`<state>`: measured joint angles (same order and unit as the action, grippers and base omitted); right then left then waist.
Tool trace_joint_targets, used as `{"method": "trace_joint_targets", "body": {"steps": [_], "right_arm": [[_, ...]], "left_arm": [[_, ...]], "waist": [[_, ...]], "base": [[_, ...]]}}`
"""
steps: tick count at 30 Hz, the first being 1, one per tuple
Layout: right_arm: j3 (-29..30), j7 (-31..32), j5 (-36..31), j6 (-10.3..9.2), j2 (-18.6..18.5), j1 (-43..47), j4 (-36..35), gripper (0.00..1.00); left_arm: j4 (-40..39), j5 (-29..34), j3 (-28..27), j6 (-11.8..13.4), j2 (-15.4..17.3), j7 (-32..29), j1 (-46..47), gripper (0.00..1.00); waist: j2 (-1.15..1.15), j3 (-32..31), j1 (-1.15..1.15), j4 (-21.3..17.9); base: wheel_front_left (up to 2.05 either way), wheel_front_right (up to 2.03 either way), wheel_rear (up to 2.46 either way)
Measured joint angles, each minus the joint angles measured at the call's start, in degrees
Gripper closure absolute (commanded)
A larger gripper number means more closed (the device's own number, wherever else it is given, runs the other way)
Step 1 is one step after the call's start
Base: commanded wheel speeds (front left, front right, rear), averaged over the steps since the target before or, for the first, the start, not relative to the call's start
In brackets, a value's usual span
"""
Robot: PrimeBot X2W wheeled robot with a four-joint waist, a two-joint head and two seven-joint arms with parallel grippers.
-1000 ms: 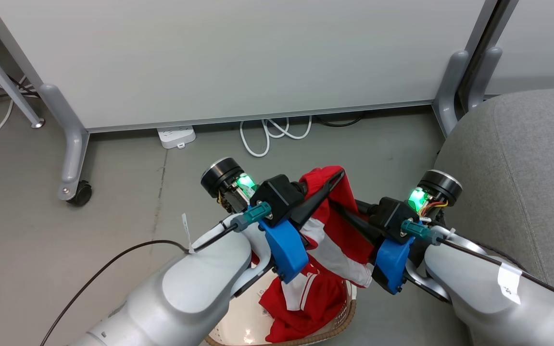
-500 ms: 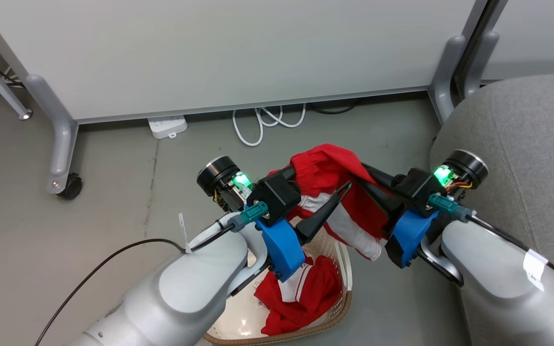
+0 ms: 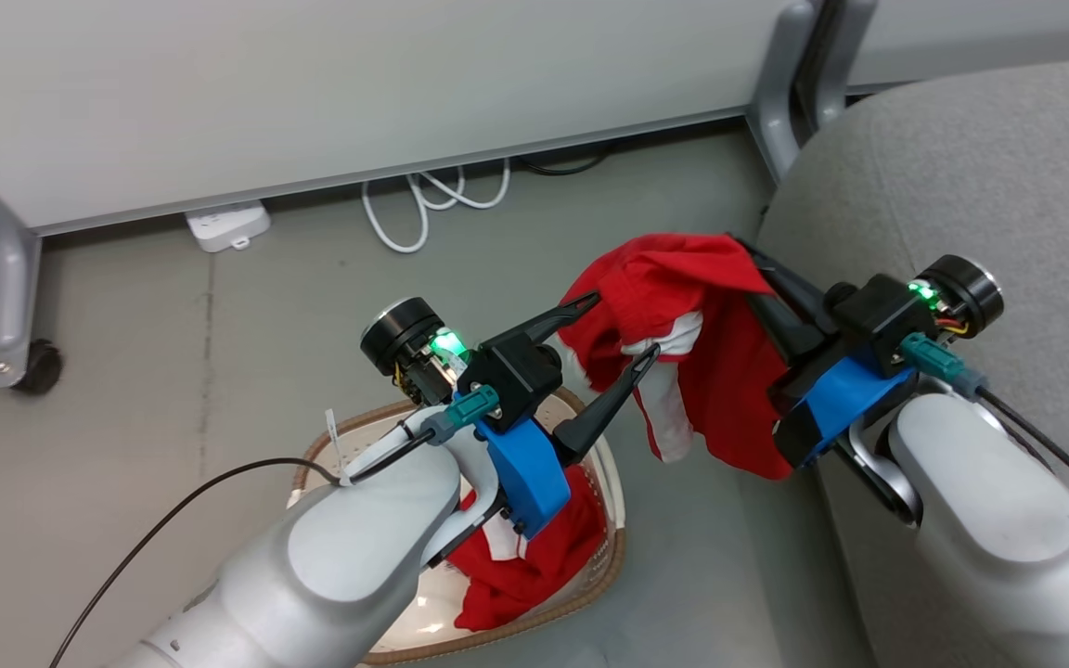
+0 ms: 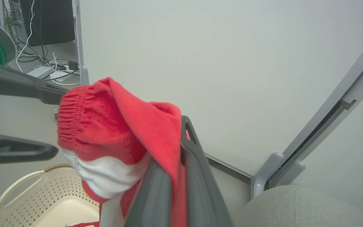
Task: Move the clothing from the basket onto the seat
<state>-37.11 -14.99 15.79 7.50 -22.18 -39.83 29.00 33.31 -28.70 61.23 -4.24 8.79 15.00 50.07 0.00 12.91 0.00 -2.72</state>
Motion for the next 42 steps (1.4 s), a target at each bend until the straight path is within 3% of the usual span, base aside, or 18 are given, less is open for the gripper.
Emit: {"method": "trace_joint_targets", "body": {"steps": [22, 31, 42], "right_arm": [[22.1, 0.0, -4.5, 0.00, 4.4, 9.9, -7.6, 1.00], [27.3, 0.0, -5.1, 0.00, 6.1, 13.9, -9.0, 1.00], [29.5, 0.0, -5.4, 0.00, 8.0, 15.4, -9.5, 1.00]], "left_arm": [[-1.9, 0.8, 2.2, -0.2, 1.4, -0.6, 0.5, 0.00], [-2.5, 1.0, 3.2, -0.2, 1.6, -1.3, 0.6, 0.00], [-2.6, 0.9, 3.8, -0.2, 1.5, -1.4, 1.1, 0.00]], "waist": [[0.00, 5.1, 0.00, -13.6], [0.00, 6.8, 0.00, -18.1], [0.00, 7.6, 0.00, -19.9]], "base": [[0.00, 0.00, 0.00], [0.00, 0.00, 0.00], [0.00, 0.00, 0.00]]}}
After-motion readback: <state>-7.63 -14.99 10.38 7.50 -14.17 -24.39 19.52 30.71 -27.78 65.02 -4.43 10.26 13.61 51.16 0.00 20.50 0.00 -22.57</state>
